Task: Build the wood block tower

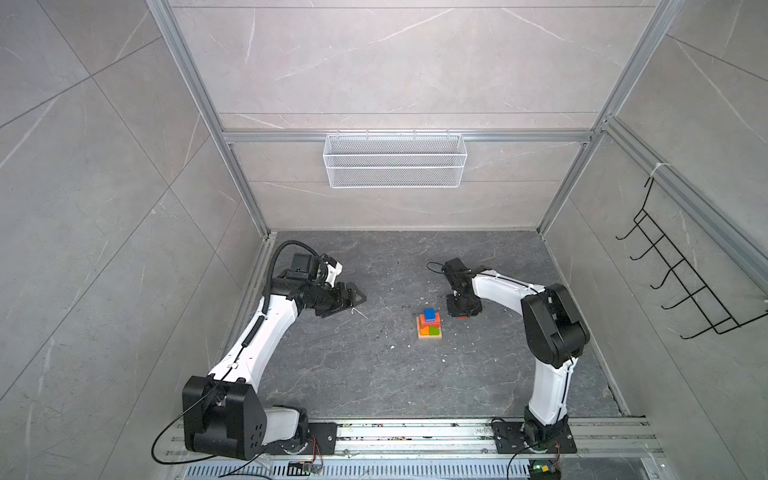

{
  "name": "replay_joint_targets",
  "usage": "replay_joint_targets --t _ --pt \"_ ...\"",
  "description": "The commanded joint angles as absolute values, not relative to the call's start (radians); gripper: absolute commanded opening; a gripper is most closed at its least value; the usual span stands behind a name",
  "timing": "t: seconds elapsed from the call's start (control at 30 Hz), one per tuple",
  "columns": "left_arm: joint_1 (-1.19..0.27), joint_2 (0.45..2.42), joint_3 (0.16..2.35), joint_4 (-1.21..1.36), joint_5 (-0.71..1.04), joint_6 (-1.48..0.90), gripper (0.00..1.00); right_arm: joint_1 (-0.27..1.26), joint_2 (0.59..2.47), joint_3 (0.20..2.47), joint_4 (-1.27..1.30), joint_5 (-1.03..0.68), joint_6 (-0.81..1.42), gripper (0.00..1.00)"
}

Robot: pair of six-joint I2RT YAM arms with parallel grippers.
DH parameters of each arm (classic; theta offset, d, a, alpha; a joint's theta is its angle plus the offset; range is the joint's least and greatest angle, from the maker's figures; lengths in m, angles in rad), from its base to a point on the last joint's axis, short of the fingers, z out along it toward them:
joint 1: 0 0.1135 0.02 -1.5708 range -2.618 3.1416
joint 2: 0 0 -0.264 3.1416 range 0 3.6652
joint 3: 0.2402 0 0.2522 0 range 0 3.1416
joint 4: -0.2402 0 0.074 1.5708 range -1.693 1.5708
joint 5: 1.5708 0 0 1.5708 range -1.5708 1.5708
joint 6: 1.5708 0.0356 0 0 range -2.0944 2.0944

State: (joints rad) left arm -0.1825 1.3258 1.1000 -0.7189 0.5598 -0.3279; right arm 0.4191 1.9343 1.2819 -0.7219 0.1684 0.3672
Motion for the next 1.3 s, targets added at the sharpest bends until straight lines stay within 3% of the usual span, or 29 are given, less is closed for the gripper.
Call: replay_joint_targets --t 0.0,0.4,0.87,1.03,1.27 --pt "-0.178 1.327 1.108 -0.727 0.575 -0.302 0.83 0.418 1.883 1.201 -0.755 0.159 0.398 0.16" --pt "-0.178 1.335 1.108 -0.729 0.568 -0.301 0.83 0.413 1.800 1.128 -0.700 0.092 0.382 0.35" --pt "-0.178 1.339 1.109 -0.732 0.569 -0.298 0.82 0.371 1.859 1.173 -0.672 0.057 0.254 0.34" --pt "-0.178 1.341 1.108 -0.732 0.569 -0.299 0.82 0.369 1.893 1.202 -0.668 0.046 0.229 0.23" --pt "-0.179 1.333 1.108 -0.732 0.568 -0.295 0.82 0.368 1.930 1.229 -0.664 0.042 0.216 0.22"
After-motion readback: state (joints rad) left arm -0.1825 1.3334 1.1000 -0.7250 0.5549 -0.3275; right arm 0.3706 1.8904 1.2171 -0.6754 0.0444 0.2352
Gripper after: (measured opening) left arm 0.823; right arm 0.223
